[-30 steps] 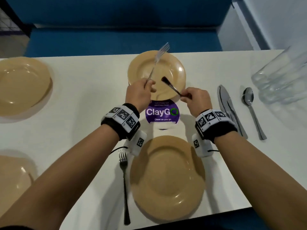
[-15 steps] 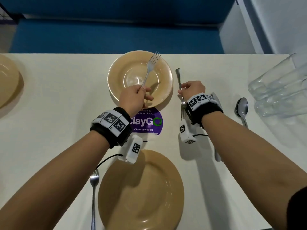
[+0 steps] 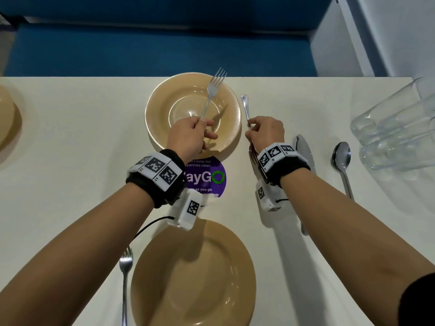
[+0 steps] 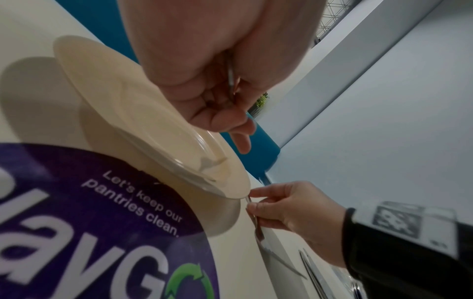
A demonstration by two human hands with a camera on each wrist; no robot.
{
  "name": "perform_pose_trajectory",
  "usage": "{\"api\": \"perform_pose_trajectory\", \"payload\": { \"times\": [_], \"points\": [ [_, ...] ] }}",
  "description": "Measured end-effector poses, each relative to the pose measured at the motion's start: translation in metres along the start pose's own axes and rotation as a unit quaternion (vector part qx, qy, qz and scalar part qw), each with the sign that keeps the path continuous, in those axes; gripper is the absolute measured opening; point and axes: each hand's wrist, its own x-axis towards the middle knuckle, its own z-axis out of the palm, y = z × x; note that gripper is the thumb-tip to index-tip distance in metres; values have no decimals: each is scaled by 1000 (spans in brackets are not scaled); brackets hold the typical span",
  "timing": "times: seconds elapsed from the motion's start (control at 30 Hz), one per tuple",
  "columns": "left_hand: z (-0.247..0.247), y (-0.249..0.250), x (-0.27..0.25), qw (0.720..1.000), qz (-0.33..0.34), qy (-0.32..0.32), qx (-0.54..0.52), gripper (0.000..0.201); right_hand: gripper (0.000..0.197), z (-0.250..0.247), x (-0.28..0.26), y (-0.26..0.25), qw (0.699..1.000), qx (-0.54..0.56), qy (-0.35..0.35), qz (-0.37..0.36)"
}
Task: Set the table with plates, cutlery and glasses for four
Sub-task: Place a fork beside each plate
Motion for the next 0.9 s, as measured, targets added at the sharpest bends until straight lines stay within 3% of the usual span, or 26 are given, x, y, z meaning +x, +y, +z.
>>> {"api": "perform_pose_trajectory", "payload": {
  "times": [0.9],
  "points": [
    [-9,-6,16,1000,-4,8,15,24,35,7,28,-12,1000,-5,14,-16]
  ]
}}
